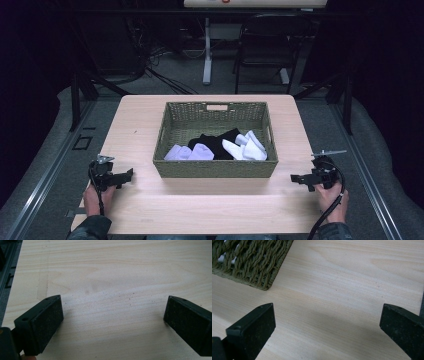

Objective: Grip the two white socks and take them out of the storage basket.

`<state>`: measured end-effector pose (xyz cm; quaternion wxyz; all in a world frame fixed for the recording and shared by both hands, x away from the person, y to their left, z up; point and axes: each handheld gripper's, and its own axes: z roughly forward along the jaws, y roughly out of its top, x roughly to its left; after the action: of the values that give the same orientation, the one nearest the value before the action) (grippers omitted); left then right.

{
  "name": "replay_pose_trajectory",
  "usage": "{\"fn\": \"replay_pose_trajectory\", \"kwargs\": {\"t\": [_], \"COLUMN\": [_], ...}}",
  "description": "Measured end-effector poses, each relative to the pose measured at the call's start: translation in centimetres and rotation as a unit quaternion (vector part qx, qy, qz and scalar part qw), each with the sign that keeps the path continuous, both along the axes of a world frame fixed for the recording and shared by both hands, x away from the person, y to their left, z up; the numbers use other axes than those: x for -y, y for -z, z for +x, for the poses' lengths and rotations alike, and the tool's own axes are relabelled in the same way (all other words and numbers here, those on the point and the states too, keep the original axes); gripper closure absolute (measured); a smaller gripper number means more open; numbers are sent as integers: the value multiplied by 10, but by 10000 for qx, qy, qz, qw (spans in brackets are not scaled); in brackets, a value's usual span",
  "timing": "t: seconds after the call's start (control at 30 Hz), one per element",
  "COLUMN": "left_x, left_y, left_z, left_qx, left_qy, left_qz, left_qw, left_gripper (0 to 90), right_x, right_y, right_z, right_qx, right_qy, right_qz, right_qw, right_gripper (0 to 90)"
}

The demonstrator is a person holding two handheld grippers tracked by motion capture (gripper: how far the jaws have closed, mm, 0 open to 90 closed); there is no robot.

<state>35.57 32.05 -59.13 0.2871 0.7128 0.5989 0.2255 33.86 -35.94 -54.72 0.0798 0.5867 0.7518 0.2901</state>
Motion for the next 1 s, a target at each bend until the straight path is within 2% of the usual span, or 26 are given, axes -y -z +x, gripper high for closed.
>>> {"fn": "replay_pose_trajectory", "kwargs": {"t": [0.1, 0.2, 0.33, 0.53, 0.77, 1.0], "left_x": [0, 0, 0, 0, 0, 0], "left_y": [0, 0, 0, 0, 0, 0], "left_z": [0, 0, 0, 0, 0, 0], "left_qx": [-1, 3, -3, -1, -3, -3], "left_qy": [1, 6, 1, 0, 1, 1], "left_qz": [1, 5, 1, 0, 0, 2], "left_qw": [10000, 10000, 10000, 10000, 10000, 10000], "left_gripper": [23, 23, 23, 23, 23, 23], "right_x": [-1, -3, -7, -10, -15, -23], "right_y": [0, -4, -11, -22, -45, -72], "right_z": [0, -1, -3, -5, -7, -5], "right_qx": [21, -15, -37, -74, -34, 25], "right_qy": [46, -27, -77, -127, -262, -526], "right_qz": [-12, -122, -18, -45, -111, -309], "right_qw": [10000, 9999, 10000, 9999, 9996, 9981], "right_gripper": [0, 0, 0, 0, 0, 0]}}
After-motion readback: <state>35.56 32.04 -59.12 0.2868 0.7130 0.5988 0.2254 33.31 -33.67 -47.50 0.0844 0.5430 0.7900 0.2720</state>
